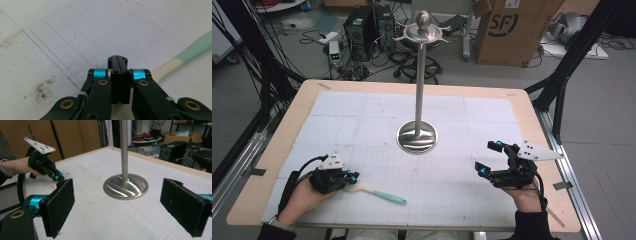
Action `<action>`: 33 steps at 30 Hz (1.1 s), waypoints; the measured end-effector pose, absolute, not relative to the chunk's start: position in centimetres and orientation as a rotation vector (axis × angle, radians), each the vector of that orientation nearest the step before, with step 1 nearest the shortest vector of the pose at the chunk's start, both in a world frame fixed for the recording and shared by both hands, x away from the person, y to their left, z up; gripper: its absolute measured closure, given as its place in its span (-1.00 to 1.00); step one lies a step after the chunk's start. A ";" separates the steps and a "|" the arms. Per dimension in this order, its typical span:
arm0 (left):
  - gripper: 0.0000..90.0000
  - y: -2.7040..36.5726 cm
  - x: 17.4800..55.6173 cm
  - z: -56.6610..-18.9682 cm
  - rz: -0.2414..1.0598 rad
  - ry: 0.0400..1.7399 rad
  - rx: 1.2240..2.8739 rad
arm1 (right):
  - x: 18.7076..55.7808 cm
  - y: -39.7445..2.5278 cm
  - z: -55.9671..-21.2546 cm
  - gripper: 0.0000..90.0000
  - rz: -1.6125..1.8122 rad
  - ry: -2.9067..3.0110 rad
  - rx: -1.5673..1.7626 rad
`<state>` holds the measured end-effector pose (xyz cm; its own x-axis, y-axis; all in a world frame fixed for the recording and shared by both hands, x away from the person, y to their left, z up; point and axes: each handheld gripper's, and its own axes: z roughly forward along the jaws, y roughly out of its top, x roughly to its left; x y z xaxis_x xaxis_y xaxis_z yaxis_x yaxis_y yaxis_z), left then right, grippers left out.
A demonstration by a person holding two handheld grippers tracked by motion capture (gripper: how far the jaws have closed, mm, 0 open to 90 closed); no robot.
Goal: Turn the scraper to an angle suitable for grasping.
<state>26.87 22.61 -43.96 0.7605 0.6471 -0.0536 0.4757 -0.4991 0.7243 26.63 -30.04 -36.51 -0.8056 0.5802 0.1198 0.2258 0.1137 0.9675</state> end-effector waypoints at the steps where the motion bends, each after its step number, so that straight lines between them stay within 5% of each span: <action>1: 1.00 22.6 26.5 -44.0 0.288 0.834 2.194 | 26.6 -30.0 -36.5 -0.74 1.745 2.106 0.790; 21: 1.00 23.0 22.1 -43.9 0.229 0.812 2.192 | 26.5 -30.0 -36.5 -0.74 1.747 2.107 0.787; 33: 0.89 22.7 22.6 -42.6 0.196 0.759 2.075 | 26.6 -30.0 -36.5 -0.74 1.741 2.108 0.782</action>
